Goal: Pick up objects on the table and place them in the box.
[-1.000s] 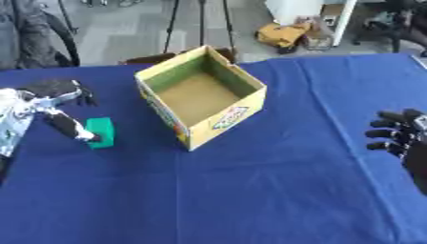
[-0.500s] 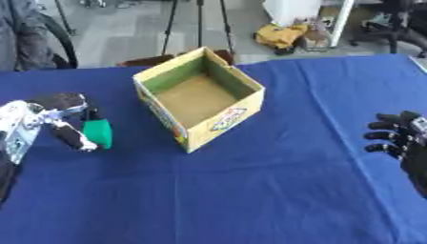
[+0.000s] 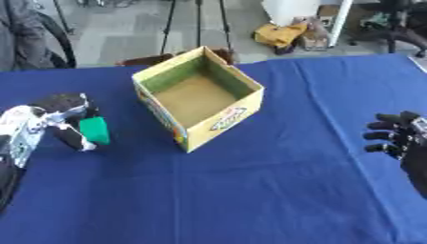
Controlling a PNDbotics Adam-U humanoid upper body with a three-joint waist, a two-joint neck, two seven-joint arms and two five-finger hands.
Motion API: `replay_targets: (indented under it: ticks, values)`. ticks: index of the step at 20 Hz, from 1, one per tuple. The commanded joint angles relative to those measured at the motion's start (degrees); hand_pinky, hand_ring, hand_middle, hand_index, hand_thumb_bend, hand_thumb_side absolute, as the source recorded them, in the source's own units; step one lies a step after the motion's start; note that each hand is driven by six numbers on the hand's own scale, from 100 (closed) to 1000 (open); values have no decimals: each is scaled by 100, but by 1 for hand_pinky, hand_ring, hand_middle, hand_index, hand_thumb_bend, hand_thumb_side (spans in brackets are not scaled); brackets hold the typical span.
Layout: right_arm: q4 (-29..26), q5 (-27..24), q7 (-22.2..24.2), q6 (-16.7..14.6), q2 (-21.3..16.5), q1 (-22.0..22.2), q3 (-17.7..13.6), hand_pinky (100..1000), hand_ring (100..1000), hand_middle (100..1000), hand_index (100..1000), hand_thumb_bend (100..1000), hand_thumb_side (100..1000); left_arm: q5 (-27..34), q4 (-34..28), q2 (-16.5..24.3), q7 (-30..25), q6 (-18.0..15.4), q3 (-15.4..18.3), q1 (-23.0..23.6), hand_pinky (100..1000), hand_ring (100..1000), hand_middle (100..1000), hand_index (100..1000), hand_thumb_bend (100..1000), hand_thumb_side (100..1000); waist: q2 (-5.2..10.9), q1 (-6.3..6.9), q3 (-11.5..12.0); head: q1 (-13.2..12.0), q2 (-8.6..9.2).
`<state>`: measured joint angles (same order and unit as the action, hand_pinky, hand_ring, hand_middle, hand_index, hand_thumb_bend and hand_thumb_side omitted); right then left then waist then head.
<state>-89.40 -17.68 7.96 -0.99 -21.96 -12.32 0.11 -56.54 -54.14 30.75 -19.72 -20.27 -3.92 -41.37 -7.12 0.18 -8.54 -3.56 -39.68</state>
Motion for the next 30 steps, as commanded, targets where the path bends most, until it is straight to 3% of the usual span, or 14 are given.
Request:
replay_targets:
  ticks: [1,6,10,15,16,17,20,25,30]
  values:
    - [-63,14,-2,-17,-113,-58,-21,605,698,679,815,100,909,364,-484,126,113,50,121,-154,362,320,259,392,131,100,64,-12,-9,8,58]
    - [-55,14,13,-12,-105,-53,-1,605,697,679,815,100,909,941,-1152,-32,114,211,100,-493,373,327,266,384,101,100,87,-14,-29,-27,48]
    - [-51,19,48,-5,-95,-66,35,605,697,679,815,100,908,1007,-1169,-316,200,399,-19,-898,399,351,292,404,133,100,92,-29,-78,-81,56]
    - [-55,27,93,-2,-75,-111,82,605,697,679,815,100,908,451,-417,-816,502,676,-63,-1283,425,378,321,436,142,100,47,-53,-212,-197,111]
    - [-55,30,104,0,-69,-122,93,605,697,679,815,100,909,292,-264,-894,592,711,-67,-1331,444,399,342,459,232,100,30,-56,-244,-213,132]
    - [-55,35,116,3,-64,-133,106,605,697,679,815,100,909,99,-122,-971,689,751,-69,-1373,445,400,343,461,185,100,15,-57,-273,-227,154]
    - [-59,51,147,8,-46,-181,136,605,697,679,815,100,910,-478,200,-1175,985,854,-74,-1444,462,404,356,484,241,100,-45,-53,-362,-254,232]
    - [-67,67,178,12,-22,-240,162,605,697,679,815,100,911,-1063,479,-1420,1417,870,-96,-1428,486,427,382,510,249,100,-126,-52,-480,-313,318]
    - [-67,67,172,13,-15,-245,156,605,697,679,815,100,911,-1351,601,-1483,1095,619,-174,-1381,591,538,514,646,346,388,-138,-47,-499,-310,336]
